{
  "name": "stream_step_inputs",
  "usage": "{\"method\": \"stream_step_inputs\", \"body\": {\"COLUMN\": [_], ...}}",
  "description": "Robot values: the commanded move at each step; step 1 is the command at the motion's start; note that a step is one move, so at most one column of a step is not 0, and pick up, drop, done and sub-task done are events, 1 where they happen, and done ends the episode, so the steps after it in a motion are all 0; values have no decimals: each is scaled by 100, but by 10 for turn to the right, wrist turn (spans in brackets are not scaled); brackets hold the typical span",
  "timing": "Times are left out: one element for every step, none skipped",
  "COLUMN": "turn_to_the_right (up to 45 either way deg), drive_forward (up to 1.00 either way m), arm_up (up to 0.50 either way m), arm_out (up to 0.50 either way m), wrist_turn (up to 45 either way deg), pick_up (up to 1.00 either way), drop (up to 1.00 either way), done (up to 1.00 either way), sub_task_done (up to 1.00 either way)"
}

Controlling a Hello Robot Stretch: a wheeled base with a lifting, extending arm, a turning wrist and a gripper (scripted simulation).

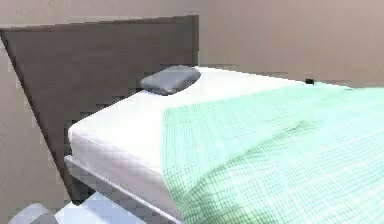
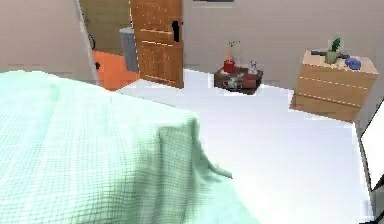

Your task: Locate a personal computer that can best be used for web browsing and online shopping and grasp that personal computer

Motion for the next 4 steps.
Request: {"method": "stream_step_inputs", "body": {"turn_to_the_right": [-450,-450,-150,0], "drive_forward": [0,0,0,40], "arm_up": [0,0,0,0], "arm_out": [0,0,0,0], "wrist_turn": [0,0,0,0], "pick_up": [0,0,0,0], "drop": [0,0,0,0], "done": [0,0,0,0], "sub_task_done": [0,0,0,0]}}
